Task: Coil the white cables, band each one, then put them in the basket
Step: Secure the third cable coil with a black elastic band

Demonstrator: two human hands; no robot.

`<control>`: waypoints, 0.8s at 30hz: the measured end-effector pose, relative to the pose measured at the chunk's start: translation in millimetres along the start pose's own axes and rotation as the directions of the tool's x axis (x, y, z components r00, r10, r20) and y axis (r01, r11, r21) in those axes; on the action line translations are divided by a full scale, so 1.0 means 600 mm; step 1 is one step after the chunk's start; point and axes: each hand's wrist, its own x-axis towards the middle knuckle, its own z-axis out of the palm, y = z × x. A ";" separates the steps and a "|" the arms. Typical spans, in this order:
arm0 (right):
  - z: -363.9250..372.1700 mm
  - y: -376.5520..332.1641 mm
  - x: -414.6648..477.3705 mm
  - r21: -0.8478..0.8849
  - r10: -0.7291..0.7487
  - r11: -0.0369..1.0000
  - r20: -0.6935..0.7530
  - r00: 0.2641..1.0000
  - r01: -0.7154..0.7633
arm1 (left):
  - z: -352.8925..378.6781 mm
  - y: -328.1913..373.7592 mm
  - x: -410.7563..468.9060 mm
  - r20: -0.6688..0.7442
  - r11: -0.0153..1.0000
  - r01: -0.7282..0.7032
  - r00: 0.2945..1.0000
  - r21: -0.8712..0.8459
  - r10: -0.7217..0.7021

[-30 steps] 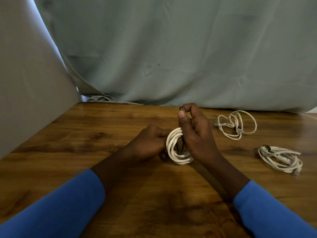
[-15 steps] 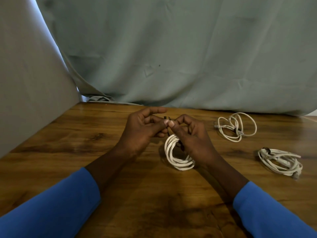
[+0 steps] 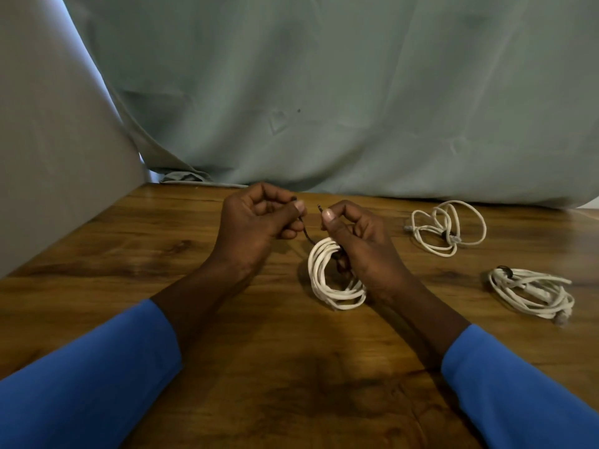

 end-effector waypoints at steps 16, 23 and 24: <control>0.001 -0.007 -0.006 0.053 -0.049 0.998 0.053 0.997 0.047 | 0.002 0.004 -0.007 0.190 1.000 -0.018 0.982 -0.014 0.020; 0.002 0.001 -0.001 0.054 -0.040 0.998 0.024 0.999 0.039 | 0.001 -0.004 -0.005 0.132 0.961 -0.196 0.976 0.197 0.172; 0.002 0.000 -0.001 0.074 -0.033 0.997 0.026 0.999 0.031 | 0.002 -0.003 -0.006 0.138 0.958 -0.205 0.974 0.203 0.179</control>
